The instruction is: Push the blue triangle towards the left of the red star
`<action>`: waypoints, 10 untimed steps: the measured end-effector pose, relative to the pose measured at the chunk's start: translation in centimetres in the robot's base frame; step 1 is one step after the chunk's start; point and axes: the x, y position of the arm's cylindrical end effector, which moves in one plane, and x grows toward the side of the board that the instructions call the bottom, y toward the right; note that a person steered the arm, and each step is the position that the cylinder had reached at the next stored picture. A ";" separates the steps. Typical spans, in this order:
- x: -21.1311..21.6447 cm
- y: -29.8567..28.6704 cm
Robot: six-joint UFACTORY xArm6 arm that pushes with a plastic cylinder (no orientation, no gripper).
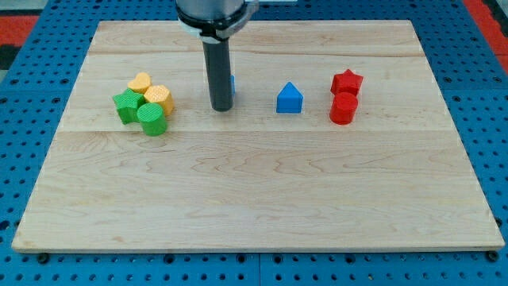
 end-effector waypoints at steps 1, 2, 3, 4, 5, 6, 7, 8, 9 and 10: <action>-1.0 0.1; 1.2 2.5; 2.8 6.5; 1.8 7.7; 1.6 9.5; 1.6 10.9; 1.6 11.9; 1.6 12.4; 1.0 12.4; 0.5 12.4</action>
